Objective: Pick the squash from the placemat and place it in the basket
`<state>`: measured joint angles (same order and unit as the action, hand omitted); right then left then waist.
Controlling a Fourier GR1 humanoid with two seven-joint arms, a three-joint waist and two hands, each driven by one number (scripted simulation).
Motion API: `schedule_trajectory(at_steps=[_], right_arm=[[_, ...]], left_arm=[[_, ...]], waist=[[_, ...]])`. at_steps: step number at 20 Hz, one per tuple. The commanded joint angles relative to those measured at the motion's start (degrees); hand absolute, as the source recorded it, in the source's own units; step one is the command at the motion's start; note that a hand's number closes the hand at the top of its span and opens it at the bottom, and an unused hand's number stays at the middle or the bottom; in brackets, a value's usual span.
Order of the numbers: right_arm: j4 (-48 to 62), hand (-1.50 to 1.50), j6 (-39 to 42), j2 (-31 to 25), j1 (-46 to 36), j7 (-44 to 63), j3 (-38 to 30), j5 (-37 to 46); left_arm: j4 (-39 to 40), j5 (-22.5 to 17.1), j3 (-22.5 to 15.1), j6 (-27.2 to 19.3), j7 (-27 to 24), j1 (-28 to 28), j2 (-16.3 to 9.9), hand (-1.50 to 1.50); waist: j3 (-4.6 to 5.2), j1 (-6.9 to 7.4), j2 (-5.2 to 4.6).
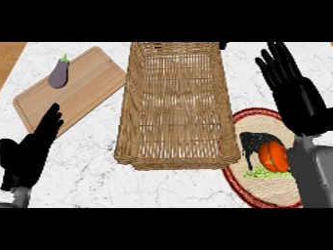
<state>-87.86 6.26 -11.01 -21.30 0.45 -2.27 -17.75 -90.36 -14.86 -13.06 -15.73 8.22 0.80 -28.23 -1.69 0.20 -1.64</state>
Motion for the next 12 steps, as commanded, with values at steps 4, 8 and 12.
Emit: schedule_trajectory(at_steps=[4, 8, 12], right_arm=[[3.77, 1.50, 10.78, 2.52, 1.98, -1.71, -7.55, -18.85], [6.53, 1.50, 8.96, 10.66, 1.78, 0.31, -7.02, -37.93], [-9.75, -1.50, -10.75, 10.87, 4.87, 5.49, -4.13, -34.79]], left_arm=[[0.50, 5.77, 1.67, 1.27, -6.42, 6.52, -3.45, 0.00], [-3.03, 5.75, 0.66, 2.64, -6.87, 8.49, -3.95, 0.00], [0.87, 7.03, 1.93, 4.53, -10.82, 8.45, -3.43, 0.00]], waist=[[1.52, -1.16, 1.36], [1.04, -0.26, 1.63], [1.76, -1.21, 1.95]])
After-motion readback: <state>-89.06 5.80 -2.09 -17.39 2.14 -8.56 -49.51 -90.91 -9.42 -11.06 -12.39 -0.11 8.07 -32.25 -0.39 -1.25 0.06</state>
